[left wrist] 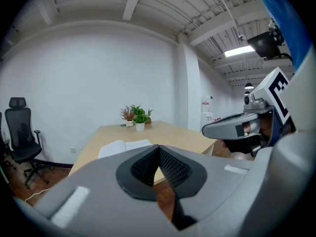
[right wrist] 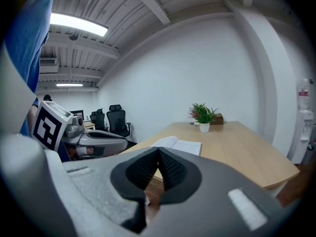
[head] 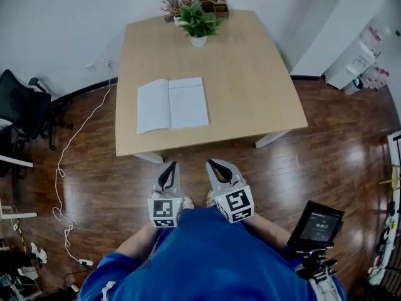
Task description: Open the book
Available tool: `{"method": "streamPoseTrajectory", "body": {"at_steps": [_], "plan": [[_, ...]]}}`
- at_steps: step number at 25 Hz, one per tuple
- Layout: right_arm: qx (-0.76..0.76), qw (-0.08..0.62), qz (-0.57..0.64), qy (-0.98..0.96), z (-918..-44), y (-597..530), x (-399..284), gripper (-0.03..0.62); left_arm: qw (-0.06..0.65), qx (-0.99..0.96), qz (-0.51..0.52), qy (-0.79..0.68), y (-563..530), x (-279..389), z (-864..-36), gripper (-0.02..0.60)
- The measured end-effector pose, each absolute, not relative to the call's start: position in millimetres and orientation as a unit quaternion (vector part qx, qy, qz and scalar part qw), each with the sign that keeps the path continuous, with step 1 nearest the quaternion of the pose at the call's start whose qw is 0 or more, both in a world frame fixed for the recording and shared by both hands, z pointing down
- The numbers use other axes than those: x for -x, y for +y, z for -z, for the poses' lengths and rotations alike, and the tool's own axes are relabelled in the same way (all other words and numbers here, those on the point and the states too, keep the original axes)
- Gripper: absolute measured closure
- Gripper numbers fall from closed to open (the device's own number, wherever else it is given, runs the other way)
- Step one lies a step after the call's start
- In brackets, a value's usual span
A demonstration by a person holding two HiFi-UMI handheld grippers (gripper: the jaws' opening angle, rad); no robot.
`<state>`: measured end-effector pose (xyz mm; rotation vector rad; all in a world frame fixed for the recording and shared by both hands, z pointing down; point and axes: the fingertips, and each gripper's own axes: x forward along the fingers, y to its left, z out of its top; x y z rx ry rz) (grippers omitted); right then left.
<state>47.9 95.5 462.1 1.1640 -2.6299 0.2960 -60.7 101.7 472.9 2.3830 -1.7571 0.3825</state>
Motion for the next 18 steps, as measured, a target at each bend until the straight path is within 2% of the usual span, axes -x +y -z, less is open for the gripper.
{"method": "streamPoseTrajectory", "body": {"at_steps": [18], "plan": [[-0.406, 0.133, -0.099, -0.899, -463.1, 107.3, -36.8, 0.591, 0.077, -0.805, -0.137, -0.571, 110.2, 68.6, -474.9, 0.575]]}}
